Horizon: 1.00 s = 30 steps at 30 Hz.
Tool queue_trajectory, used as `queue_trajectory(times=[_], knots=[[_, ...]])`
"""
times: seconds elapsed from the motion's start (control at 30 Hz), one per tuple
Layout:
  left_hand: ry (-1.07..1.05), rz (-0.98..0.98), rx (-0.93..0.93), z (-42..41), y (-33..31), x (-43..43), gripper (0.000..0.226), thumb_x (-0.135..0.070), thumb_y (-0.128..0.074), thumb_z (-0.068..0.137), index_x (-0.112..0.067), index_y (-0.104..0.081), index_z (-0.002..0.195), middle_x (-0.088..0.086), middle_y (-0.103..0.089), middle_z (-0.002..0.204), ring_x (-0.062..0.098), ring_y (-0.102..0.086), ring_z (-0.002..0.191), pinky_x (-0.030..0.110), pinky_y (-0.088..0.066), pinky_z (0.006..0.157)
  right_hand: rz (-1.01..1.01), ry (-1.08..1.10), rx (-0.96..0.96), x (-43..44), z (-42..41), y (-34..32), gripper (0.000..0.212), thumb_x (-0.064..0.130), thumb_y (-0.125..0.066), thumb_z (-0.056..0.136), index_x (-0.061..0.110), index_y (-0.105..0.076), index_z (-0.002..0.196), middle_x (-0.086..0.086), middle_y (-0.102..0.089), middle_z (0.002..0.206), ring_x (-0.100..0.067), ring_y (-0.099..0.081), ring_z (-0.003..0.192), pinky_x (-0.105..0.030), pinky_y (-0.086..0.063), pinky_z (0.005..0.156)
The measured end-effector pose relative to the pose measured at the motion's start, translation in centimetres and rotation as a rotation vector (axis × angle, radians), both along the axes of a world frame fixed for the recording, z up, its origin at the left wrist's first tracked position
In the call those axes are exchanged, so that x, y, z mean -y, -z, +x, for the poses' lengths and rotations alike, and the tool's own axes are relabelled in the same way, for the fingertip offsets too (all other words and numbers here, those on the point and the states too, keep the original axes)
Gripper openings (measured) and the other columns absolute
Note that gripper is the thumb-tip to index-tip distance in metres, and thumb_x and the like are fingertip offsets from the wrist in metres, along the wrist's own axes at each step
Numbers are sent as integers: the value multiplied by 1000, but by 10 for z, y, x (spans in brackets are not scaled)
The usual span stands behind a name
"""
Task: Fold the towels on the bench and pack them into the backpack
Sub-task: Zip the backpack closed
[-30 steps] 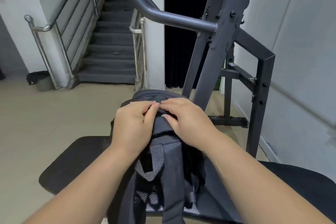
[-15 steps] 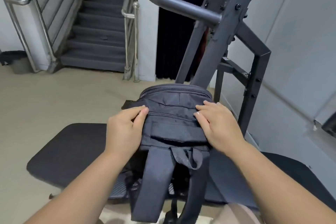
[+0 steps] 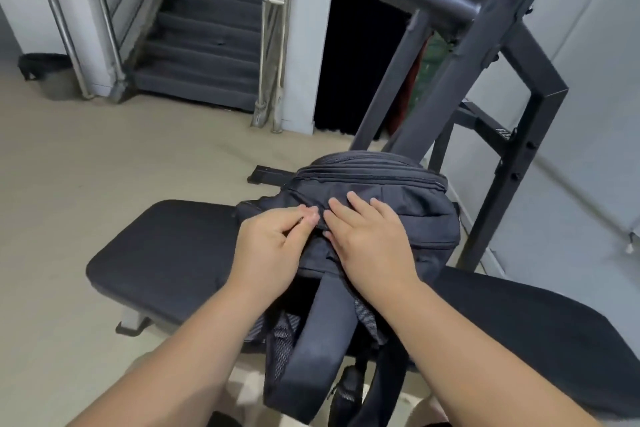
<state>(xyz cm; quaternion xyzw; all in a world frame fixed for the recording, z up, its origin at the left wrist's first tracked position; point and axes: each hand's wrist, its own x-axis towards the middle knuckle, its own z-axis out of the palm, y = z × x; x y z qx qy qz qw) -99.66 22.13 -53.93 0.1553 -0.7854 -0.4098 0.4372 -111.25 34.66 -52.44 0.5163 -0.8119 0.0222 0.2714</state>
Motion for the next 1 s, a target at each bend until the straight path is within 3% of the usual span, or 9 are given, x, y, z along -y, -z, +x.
queue_trajectory(times=[0.17,0.3,0.43,0.53,0.6,0.7,0.77,0.87,1.0], knots=[[-111,144,-8,3,19,21,17,-18,-68,95,-18,-79,108,-12,-74,109,-4,-64,111,19,-47,103,-103,-28,-56,-32,-28,7,34,26,-47,99,13,-77,105,-3,-73,121,-31,-65,119,-50,-52,99],[-131,119,30,-1,31,25,17,-18,-67,95,-17,-79,108,-14,-72,110,2,-65,113,22,-47,104,-112,25,-47,-54,-47,4,13,16,-73,91,11,-78,101,-5,-74,119,-33,-66,119,-51,-52,100],[-139,85,-60,-6,45,5,17,-15,-66,96,-13,-79,107,-15,-70,109,5,-62,119,14,-43,103,-135,-42,96,-26,-10,-13,43,32,-64,90,11,-69,127,-8,-63,137,-33,-51,135,-51,-41,112],[-163,60,-123,-4,51,3,18,-14,-64,95,-12,-79,105,-14,-70,108,5,-63,118,15,-44,102,57,-81,33,10,23,-11,63,46,-61,87,13,-57,141,-4,-51,151,-30,-33,148,-53,-24,121],[-156,56,-129,2,51,8,18,-14,-64,94,-12,-79,104,-14,-70,108,6,-64,118,15,-45,102,123,-49,4,27,24,0,51,46,-64,89,16,-66,130,-1,-61,139,-30,-37,146,-57,-20,122],[-137,-14,-39,9,57,20,20,-21,-63,95,-16,-80,104,-14,-72,109,8,-64,120,26,-48,103,65,-102,-49,30,12,15,15,31,-67,92,19,-76,95,4,-74,102,-31,-54,131,-56,-19,121],[-129,5,26,8,60,30,19,-21,-64,96,-16,-80,103,-13,-73,109,7,-63,120,25,-47,104,32,-130,-100,23,6,21,9,23,-68,93,19,-74,89,6,-74,95,-30,-58,124,-55,-17,122],[-196,202,74,4,62,52,17,-24,-67,96,-17,-81,90,-8,-78,97,5,-66,111,16,-49,88,-17,-155,-139,5,-8,27,15,24,-63,99,17,-74,90,6,-75,101,-31,-61,120,-52,-21,122],[-248,258,135,-2,73,61,38,-33,-64,97,-7,-69,70,9,-68,70,14,-61,69,39,-51,68,-19,-141,-139,-25,-25,25,22,28,-60,101,14,-76,94,2,-76,104,-31,-64,116,-50,-35,115]])
